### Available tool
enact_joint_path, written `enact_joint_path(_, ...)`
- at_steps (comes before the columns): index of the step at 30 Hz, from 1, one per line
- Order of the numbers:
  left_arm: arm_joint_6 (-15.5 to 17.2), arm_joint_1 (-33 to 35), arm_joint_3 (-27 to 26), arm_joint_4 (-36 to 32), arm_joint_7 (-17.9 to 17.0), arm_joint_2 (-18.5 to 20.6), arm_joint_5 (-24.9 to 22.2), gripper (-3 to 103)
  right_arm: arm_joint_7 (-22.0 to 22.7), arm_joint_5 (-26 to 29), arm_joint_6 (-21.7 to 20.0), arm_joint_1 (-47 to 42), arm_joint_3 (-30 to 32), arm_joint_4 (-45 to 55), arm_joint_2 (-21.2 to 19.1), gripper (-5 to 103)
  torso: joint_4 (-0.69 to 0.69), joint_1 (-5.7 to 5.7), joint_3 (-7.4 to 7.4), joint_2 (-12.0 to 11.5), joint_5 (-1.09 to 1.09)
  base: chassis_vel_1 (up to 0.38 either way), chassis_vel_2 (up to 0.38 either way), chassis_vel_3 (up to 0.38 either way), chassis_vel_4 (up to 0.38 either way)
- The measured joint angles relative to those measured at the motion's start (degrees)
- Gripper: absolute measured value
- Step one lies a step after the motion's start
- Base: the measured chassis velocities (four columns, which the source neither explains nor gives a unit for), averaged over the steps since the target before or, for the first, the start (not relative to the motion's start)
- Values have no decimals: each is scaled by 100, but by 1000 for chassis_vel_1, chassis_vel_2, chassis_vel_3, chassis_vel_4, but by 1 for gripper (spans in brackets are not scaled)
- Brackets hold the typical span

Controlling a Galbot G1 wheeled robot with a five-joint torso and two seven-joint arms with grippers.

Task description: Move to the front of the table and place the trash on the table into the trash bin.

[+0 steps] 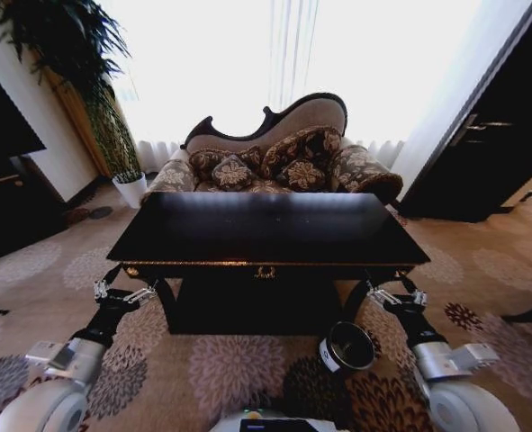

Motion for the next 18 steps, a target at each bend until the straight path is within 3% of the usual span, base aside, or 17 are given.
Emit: enact_joint_path(18,0,0,0,0,0,0,0,100,0,0,0,1,0,-1,0,100,0,3,1,-2,0,164,-160,-158,162)
